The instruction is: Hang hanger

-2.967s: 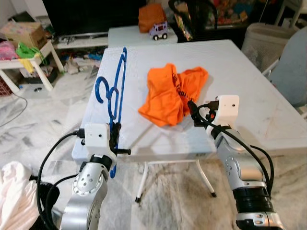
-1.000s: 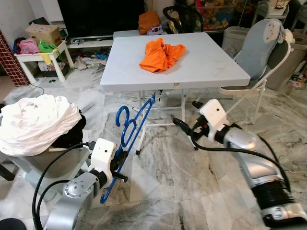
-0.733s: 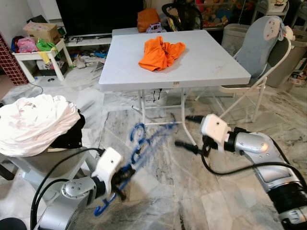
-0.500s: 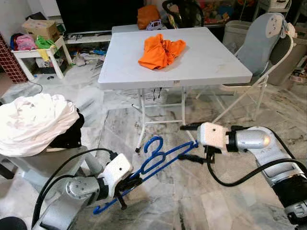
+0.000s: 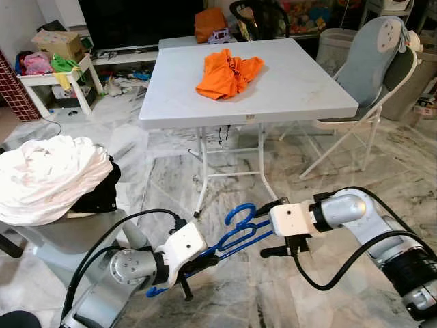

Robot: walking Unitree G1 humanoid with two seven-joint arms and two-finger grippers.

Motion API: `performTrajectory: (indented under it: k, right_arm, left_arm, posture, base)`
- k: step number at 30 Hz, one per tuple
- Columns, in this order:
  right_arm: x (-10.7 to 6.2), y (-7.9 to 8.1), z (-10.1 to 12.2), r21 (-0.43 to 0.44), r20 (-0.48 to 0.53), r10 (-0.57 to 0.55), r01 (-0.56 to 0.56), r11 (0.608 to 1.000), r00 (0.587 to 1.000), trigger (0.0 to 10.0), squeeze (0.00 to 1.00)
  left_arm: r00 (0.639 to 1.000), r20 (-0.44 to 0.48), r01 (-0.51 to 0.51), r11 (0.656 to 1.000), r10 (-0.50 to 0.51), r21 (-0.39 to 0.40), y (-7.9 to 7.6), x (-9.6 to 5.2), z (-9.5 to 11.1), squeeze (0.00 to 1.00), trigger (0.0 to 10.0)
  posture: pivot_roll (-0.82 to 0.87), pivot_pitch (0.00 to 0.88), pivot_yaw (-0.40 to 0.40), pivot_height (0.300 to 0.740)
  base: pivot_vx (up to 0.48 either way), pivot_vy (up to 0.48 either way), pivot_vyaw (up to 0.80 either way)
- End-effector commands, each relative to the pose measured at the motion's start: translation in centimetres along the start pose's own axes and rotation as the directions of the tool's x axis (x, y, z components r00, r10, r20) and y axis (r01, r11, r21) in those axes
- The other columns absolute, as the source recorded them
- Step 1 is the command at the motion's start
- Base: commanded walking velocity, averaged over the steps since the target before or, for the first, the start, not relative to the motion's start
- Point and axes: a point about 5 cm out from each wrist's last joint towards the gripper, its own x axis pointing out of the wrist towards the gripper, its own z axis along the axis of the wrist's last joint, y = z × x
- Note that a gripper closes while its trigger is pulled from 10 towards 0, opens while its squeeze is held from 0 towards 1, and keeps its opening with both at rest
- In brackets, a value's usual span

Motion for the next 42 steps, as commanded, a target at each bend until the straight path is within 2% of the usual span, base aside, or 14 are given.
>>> performTrajectory:
  k: [1, 7, 14, 29, 37, 42]
  right_arm:
    - [-0.1, -0.5, 0.3, -0.040, -0.022, 0.007, -0.008, 0.999, 1.000, 0.0, 0.00]
    - [-0.1, -0.1, -0.5, -0.053, -0.069, 0.020, -0.024, 0.998, 0.997, 0.0, 0.00]
    - [-1.6, -1.2, -1.7, -0.098, -0.180, -0.008, -0.010, 0.995, 0.984, 0.0, 0.00]
    - [-1.8, -1.6, -1.9, -0.110, -0.186, 0.012, -0.033, 0.993, 0.982, 0.0, 0.00]
    - [-2.9, -1.3, -2.7, -0.078, -0.221, 0.052, -0.071, 0.994, 0.974, 0.0, 0.00]
    - [-2.9, -1.0, -3.0, -0.064, -0.225, 0.062, -0.078, 0.995, 0.972, 0.0, 0.00]
  left_arm:
    - [1.000, -0.004, 0.003, 1.000, -0.003, 0.025, 0.3, -0.1, 0.1, 0.00, 10.0]
    - [1.000, 0.004, 0.005, 0.999, -0.006, 0.033, 0.4, 0.2, 0.3, 0.00, 10.0]
    - [1.000, -0.008, 0.021, 0.999, -0.021, 0.042, 0.1, 0.3, 0.0, 0.00, 10.0]
    - [1.000, -0.006, 0.003, 0.999, -0.003, 0.050, 0.1, 0.5, 0.0, 0.00, 10.0]
    - [1.000, -0.025, -0.001, 0.998, 0.003, 0.069, 0.2, 0.5, -0.3, 0.00, 10.0]
    - [1.000, -0.030, -0.006, 0.997, 0.009, 0.077, 0.2, 0.5, -0.4, 0.00, 10.0]
  posture:
    - [-0.08, 0.000, 0.073, 0.740]
    - [-0.08, 0.000, 0.075, 0.740]
    - [-0.08, 0.000, 0.083, 0.740]
    - [-0.08, 0.000, 0.074, 0.740]
    - [-0.08, 0.000, 0.071, 0.740]
    - [-0.08, 0.000, 0.071, 0.740]
  base:
    - [0.000, 0.000, 0.00]
    - [0.000, 0.000, 0.00]
    - [0.000, 0.000, 0.00]
    - [0.000, 0.000, 0.00]
    - [0.000, 0.000, 0.00]
    - [0.000, 0.000, 0.00]
